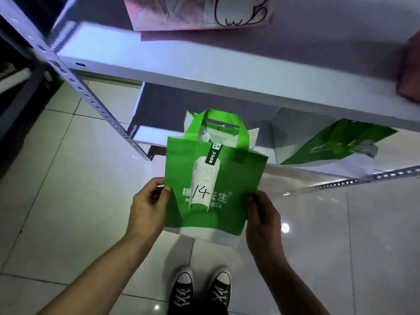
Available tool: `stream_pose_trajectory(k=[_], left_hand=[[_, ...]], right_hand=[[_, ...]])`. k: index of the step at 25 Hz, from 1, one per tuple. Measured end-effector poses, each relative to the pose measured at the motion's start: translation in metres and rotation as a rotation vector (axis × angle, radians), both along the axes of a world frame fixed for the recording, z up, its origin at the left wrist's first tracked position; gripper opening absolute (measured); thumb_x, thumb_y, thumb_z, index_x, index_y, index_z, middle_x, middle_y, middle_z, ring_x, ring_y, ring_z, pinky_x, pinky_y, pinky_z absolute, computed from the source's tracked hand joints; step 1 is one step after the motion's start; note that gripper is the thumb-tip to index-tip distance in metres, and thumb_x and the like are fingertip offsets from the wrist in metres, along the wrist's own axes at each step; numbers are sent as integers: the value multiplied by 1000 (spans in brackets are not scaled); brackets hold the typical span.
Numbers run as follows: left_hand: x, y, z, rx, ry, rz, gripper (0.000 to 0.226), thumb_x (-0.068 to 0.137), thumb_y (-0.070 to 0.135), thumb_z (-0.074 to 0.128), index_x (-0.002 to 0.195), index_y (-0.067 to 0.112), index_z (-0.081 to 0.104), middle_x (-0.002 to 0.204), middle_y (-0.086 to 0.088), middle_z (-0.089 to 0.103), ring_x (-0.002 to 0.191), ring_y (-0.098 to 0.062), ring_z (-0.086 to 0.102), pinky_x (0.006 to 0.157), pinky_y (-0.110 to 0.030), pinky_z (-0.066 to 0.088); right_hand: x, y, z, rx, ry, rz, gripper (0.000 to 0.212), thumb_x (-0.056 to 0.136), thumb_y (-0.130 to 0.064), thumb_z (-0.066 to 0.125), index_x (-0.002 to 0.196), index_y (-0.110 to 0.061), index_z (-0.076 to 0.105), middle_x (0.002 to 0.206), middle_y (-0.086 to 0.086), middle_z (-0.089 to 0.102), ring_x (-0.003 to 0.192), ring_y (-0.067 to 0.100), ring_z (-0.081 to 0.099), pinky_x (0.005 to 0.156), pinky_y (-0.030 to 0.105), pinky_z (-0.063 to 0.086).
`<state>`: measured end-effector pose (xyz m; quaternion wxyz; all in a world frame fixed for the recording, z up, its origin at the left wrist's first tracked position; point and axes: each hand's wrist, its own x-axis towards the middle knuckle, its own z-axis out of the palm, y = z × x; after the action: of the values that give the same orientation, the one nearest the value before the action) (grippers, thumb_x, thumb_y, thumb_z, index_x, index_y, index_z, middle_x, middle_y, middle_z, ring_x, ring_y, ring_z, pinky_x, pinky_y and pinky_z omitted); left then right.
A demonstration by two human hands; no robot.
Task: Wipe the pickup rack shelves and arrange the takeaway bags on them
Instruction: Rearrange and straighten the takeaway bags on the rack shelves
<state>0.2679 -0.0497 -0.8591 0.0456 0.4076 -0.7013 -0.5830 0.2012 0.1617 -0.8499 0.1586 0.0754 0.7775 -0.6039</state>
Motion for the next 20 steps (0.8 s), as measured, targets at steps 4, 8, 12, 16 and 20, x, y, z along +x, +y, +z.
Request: stream_pose_trajectory(k=[4, 8, 12, 16, 20], left_hand=[[32, 14, 72, 17, -34, 20, 21, 97, 7, 56, 94, 24, 69, 84, 4, 74, 72, -11, 64, 75, -40, 53], [56, 26, 165, 37, -31, 46, 21, 98, 7, 54, 96, 21, 70, 86, 4, 74, 81, -18, 68, 81, -48, 58], [71, 35, 262, -3, 21, 15, 27, 100, 15, 52, 95, 35, 69, 89, 12, 75, 82, -9, 69, 79, -48, 59], [66, 40, 352, -42, 137, -2, 25, 100, 18, 52, 95, 36, 68, 90, 13, 74, 86, -12, 68, 75, -40, 58], [58, 42, 425, -165, 274, -58, 22, 99, 18, 53, 97, 34, 67, 91, 19, 71, 82, -1, 64, 70, -26, 51]], right_hand=[[28, 5, 63, 12, 3, -50, 26, 102, -1, 48, 91, -15, 66, 70, -9, 66, 57, -2, 52, 50, 12, 42], [43, 9, 155, -7, 3, -83, 24, 102, -6, 50, 94, -18, 69, 77, -2, 70, 63, 6, 59, 55, 24, 50], [52, 9, 254, -32, 102, -105, 27, 102, -7, 52, 90, -23, 70, 79, -2, 73, 67, 15, 67, 58, 31, 57], [52, 12, 347, -153, 124, -181, 20, 102, -9, 53, 98, -18, 70, 92, 2, 76, 88, 28, 71, 81, 49, 61], [46, 11, 412, -232, 188, -231, 15, 101, -8, 55, 98, -16, 68, 98, 11, 74, 86, 22, 66, 83, 40, 56]])
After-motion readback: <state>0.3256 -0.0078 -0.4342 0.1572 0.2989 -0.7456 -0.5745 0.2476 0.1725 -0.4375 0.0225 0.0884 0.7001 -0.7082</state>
